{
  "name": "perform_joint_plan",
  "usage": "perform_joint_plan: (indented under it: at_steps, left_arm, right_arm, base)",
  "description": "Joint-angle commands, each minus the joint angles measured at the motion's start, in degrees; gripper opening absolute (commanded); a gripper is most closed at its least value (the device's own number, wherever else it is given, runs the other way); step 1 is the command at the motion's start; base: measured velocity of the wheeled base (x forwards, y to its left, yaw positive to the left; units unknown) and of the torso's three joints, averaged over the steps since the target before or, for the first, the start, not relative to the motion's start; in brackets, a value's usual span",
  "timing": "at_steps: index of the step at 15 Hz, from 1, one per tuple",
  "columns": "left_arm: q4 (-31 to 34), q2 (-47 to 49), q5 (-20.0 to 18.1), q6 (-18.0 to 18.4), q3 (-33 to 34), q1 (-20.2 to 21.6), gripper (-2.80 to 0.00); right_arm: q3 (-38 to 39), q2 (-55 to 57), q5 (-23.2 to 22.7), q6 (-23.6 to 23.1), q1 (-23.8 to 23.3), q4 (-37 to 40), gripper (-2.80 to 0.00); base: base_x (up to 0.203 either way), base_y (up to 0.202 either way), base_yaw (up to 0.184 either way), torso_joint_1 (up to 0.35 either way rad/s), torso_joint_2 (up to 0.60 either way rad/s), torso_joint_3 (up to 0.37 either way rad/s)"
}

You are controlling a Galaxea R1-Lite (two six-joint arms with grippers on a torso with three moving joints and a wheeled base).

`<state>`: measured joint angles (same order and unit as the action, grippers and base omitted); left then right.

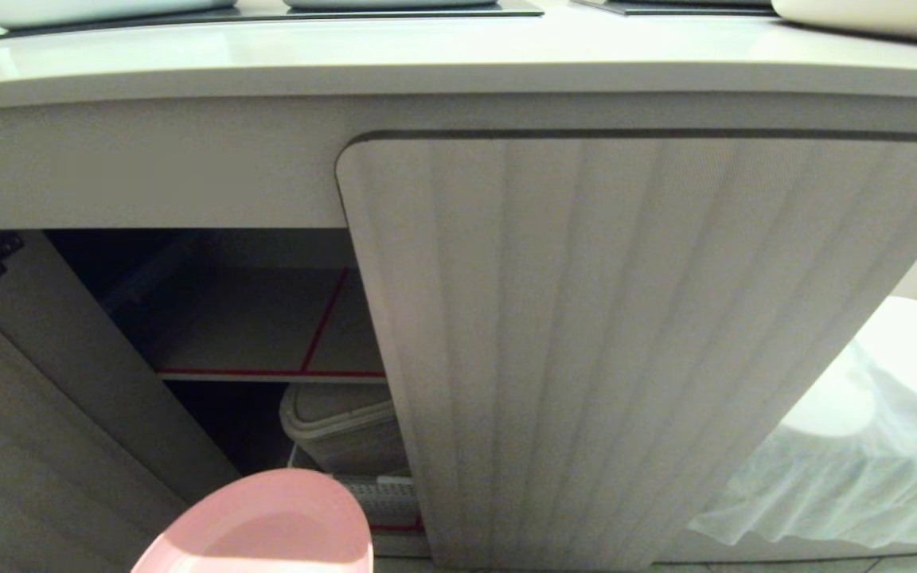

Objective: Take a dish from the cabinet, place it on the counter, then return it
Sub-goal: Put it back into the cabinet

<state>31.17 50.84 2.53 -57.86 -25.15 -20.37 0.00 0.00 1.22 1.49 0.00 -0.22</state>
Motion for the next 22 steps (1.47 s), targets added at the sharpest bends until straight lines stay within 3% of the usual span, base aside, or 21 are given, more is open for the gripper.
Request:
perform_joint_plan:
  at_steps: [1,10,16,22]
  left_arm:
    - [0.1,1.4,0.1,-1.1,-1.2,0.0,-2.8]
    - [-0.7,9.9,0.3,-4.4,-7.4,0.0,-2.8]
    - [-1.3,12.5,-0.2,-5.9,-8.9,6.4,-2.8]
    - [-7.9,13.8,0.0,-5.8,-8.9,11.0,-2.8]
  right_arm:
    - [0.0,0.0,0.0,0.0,0.0,0.0,-2.8]
    - [0.0,0.0,0.0,0.0,0.0,0.0,-2.8]
    - [0.0,0.0,0.0,0.0,0.0,0.0,-2.8]
    - [0.0,0.0,0.0,0.0,0.0,0.0,-2.8]
  base:
    - [0.0,0.0,0.0,0.0,0.0,0.0]
    - [0.0,0.0,0.0,0.0,0.0,0.0]
    - [0.0,0.0,0.0,0.0,0.0,0.0]
    - [0.0,0.0,0.0,0.0,0.0,0.0]
